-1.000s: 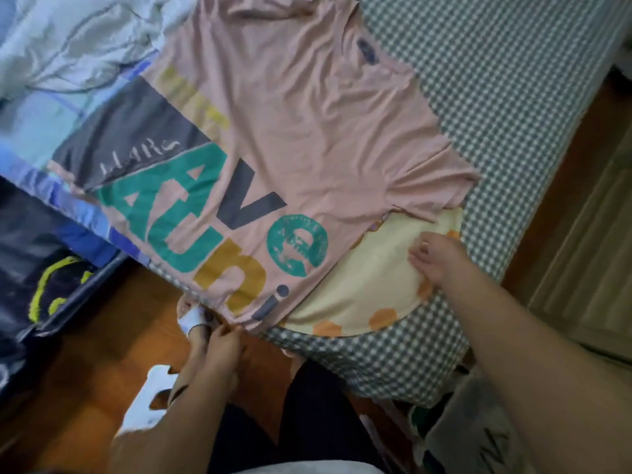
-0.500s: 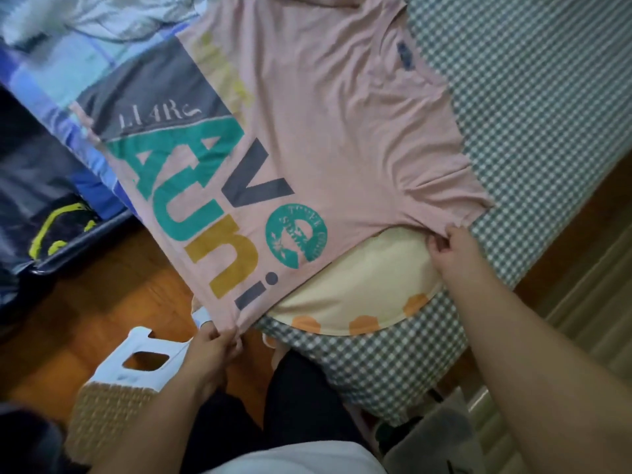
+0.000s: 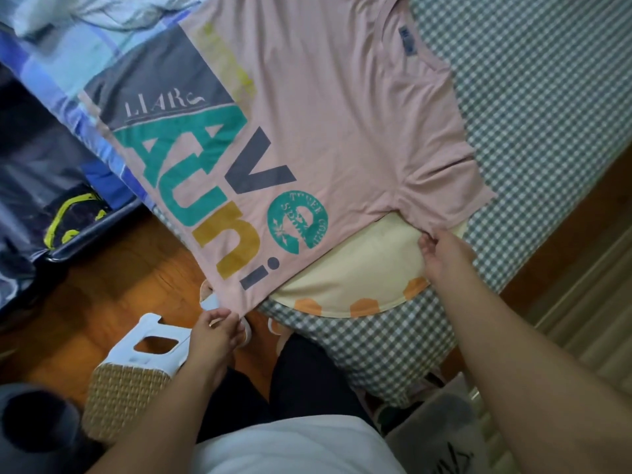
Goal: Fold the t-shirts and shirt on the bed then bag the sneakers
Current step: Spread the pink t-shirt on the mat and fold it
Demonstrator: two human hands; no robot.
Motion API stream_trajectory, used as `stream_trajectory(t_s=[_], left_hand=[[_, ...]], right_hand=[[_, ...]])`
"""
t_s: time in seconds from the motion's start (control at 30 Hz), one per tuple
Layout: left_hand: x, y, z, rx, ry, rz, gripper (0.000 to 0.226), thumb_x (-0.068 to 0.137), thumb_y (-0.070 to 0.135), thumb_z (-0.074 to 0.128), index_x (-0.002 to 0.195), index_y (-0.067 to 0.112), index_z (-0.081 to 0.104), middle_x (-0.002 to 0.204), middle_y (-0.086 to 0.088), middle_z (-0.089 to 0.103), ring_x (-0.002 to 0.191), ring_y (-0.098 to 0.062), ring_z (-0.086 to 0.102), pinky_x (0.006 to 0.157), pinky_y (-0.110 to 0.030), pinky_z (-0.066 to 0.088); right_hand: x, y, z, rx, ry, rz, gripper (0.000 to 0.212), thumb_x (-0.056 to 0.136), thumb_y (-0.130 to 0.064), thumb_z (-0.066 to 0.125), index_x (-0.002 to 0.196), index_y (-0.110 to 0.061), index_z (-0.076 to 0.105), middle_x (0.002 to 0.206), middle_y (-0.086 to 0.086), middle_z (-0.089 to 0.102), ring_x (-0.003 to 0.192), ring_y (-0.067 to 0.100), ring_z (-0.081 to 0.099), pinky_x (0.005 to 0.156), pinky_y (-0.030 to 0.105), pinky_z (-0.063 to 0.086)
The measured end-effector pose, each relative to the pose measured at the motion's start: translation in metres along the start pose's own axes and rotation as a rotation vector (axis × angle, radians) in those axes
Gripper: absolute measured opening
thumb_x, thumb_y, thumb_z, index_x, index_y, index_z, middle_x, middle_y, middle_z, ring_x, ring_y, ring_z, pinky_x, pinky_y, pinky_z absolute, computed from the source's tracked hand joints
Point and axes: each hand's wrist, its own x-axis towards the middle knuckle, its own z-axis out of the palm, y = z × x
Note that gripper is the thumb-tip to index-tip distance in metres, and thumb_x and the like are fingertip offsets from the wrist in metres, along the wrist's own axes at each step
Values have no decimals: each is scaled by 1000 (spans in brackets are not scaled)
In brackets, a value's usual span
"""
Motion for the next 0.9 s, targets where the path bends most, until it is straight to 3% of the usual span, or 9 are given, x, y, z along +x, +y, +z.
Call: stream_trajectory(t_s=[0.13, 0.23, 0.33, 0.4, 0.53, 0.63, 0.7, 0.8, 0.9], left_hand=[[-4, -1, -8, 90, 51, 4, 9, 97, 3, 62, 101, 9, 55, 89, -21, 64, 70, -24, 60, 73, -39, 53], [2, 0, -12, 150, 86, -15, 14, 96, 4, 64, 101, 15, 55, 96, -21, 68, 75, -28, 64, 80, -46, 56], [3, 5, -9, 143, 57, -39, 16, 97, 3, 62, 107, 15, 55, 96, -19, 66, 80, -29, 64, 77, -44, 54], [2, 5, -7, 106, 39, -51, 16, 98, 3, 60, 107, 15, 55, 97, -20, 66, 78, -27, 62, 74, -39, 52], [-3, 4, -9, 13, 10, -99, 19, 98, 3, 59, 113, 15, 57, 105, -23, 65, 86, -26, 64, 76, -34, 55], [-12, 13, -10, -67, -34, -123, 26, 97, 1, 59, 115, 19, 60, 111, -21, 67, 99, -31, 64, 96, -43, 55], [-15, 20, -9, -84, -34, -89, 34, 97, 0, 59, 124, 20, 60, 109, -20, 68, 97, -30, 64, 99, -44, 53], [-17, 21, -10, -117, 24, -58, 38, 98, -2, 57, 127, 21, 58, 111, -19, 66, 93, -27, 63, 93, -41, 56], [-20, 19, -6, -153, 39, -88, 24, 100, -3, 52, 109, 18, 58, 112, -21, 62, 83, -22, 61, 83, -35, 55]], right_hand=[[7, -4, 1, -147, -4, 23, 26, 87, 11, 63, 111, 0, 65, 100, 12, 66, 76, 18, 63, 59, 23, 58], [16, -15, 0, -298, 83, 1, 13, 83, 4, 61, 92, -5, 62, 76, 6, 61, 57, 14, 54, 52, 25, 48], [32, -42, 6, -315, 67, 8, 11, 82, -6, 65, 89, -12, 61, 66, 0, 51, 47, 10, 43, 43, 19, 38], [49, -56, 11, -337, 21, 10, 10, 87, -19, 70, 93, -17, 63, 72, -2, 54, 53, 7, 46, 40, 16, 39], [57, -65, 25, -236, -42, 29, 22, 94, -31, 68, 110, -16, 65, 95, -1, 66, 79, 11, 63, 52, 20, 49], [55, -73, 26, -223, 1, 42, 12, 94, -29, 69, 93, -18, 65, 76, -5, 51, 63, 7, 49, 47, 16, 45], [56, -79, 24, -203, -6, 42, 9, 92, -26, 70, 91, -19, 65, 77, -7, 49, 63, 5, 46, 47, 15, 46], [48, -75, 22, -105, 1, -73, 16, 93, -15, 64, 109, -16, 64, 105, 3, 68, 90, 18, 69, 69, 31, 62], [31, -62, 13, -98, 151, -243, 20, 100, -17, 50, 118, -12, 58, 111, 7, 67, 94, 25, 70, 76, 42, 64]])
